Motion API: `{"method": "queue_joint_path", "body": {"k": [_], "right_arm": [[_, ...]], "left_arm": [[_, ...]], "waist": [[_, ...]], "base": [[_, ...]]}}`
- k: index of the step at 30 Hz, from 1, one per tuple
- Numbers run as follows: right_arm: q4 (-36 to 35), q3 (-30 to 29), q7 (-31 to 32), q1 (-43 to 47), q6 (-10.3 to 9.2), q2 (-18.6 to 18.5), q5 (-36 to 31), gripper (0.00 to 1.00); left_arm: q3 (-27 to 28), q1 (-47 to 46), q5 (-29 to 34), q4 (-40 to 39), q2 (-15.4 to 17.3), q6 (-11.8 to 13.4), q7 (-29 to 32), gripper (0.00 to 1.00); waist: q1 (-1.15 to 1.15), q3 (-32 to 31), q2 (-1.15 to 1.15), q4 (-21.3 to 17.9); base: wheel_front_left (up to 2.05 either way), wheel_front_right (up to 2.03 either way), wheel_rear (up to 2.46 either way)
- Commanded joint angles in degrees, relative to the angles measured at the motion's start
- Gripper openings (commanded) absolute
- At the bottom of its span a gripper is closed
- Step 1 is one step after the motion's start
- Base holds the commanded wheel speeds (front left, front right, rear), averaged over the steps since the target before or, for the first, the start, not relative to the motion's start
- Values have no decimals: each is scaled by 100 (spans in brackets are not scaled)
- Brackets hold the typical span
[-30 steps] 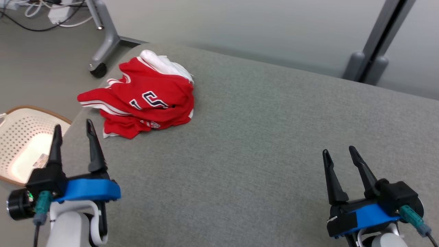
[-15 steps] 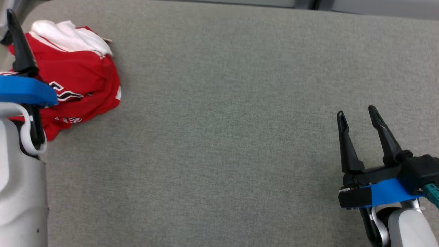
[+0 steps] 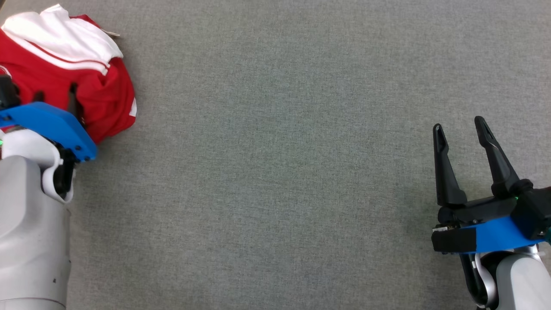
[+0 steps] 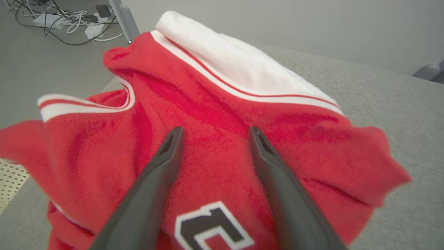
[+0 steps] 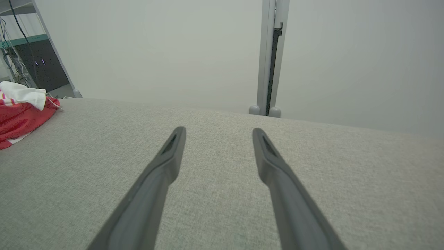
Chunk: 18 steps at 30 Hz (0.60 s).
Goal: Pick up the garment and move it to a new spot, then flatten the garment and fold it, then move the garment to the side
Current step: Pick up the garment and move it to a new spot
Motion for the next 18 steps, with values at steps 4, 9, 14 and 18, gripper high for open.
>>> {"method": "queue_joint_path", "body": {"k": [4, 9, 14, 18], "right_arm": [[-43, 28, 40, -72, 3, -24, -51, 100], [-15, 64, 44, -79, 4, -24, -53, 100], [109, 81, -4, -15, 4, -24, 54, 100], [238, 108, -96, 42, 4, -24, 158, 100]], "left_arm": [[-115, -66, -103, 391, -68, -82, 427, 100], [-202, -116, -229, 677, -69, -150, 533, 0], [-263, -229, -182, 823, 63, -167, 154, 0], [-288, -310, -101, 736, 168, -94, -427, 0]], "waist": [[-1, 4, 0, 9], [-1, -40, 0, -26], [-1, -263, 0, -116], [-1, -481, 0, -196]], "base": [[0, 0, 0], [0, 0, 0], [0, 0, 0], [0, 0, 0]]}}
